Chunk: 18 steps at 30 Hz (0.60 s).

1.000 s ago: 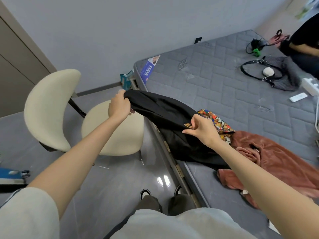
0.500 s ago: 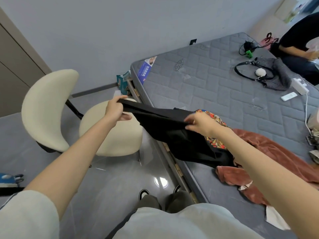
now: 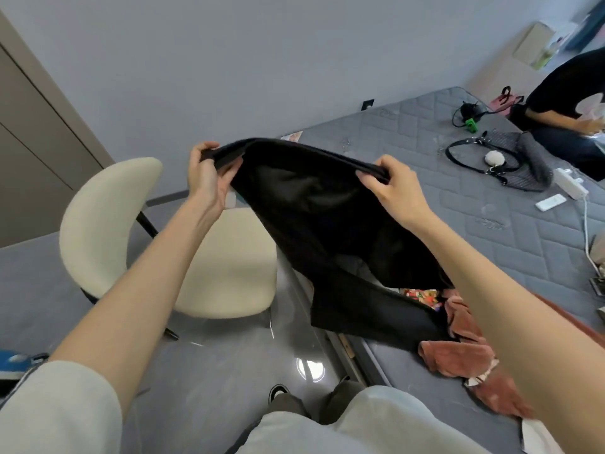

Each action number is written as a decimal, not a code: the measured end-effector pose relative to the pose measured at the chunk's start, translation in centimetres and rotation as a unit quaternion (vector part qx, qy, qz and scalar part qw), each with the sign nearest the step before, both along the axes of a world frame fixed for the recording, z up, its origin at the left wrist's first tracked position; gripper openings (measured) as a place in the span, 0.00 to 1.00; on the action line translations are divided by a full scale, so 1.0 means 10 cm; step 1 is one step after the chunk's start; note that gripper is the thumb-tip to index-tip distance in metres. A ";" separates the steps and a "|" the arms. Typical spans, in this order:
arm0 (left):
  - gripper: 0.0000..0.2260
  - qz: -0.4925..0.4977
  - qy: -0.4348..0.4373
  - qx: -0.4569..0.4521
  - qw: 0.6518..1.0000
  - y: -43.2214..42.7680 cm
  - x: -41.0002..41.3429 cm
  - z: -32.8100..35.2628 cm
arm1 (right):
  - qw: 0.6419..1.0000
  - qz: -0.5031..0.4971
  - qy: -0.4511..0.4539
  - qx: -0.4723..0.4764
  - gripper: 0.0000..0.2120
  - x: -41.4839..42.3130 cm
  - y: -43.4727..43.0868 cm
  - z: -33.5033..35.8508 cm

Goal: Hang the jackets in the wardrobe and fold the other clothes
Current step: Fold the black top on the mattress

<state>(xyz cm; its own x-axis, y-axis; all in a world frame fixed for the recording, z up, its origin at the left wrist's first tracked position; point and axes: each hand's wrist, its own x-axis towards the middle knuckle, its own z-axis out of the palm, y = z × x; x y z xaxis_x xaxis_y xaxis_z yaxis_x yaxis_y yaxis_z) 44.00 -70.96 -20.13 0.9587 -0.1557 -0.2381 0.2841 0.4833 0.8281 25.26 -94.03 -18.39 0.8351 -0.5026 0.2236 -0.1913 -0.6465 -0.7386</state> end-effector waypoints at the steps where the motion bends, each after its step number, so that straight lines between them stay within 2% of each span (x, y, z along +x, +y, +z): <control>1: 0.13 0.014 -0.025 -0.007 1.000 -0.02 0.10 0.12 | 0.999 0.031 -0.026 -0.004 0.15 0.08 0.00 0.20; 3: 0.15 0.037 -0.079 0.018 0.996 -0.05 0.23 0.31 | 0.996 0.086 0.005 -0.037 0.18 0.21 0.00 0.43; 5: 0.17 0.045 -0.110 0.052 0.992 -0.04 0.26 0.38 | 0.979 0.117 0.124 -0.107 0.17 0.28 -0.05 0.39; 8: 0.19 0.036 -0.107 0.104 0.988 0.03 0.20 0.28 | 0.930 0.122 0.307 -0.162 0.12 0.28 -0.08 0.12; 10: 0.18 0.033 -0.090 0.109 0.989 0.10 0.22 0.17 | 0.908 0.100 0.367 -0.176 0.09 0.23 -0.04 -0.06; 12: 0.18 0.039 -0.069 0.096 0.992 0.15 0.30 0.12 | 0.905 0.059 0.377 -0.187 0.08 0.28 -0.04 -0.21; 15: 0.18 0.064 -0.051 0.079 0.994 0.15 0.52 0.14 | 0.935 0.014 0.330 -0.130 0.12 0.51 -0.18 -0.34; 18: 0.17 0.110 -0.033 0.092 0.989 0.05 0.73 0.08 | 0.947 0.008 0.320 -0.019 0.31 0.78 -0.42 -0.27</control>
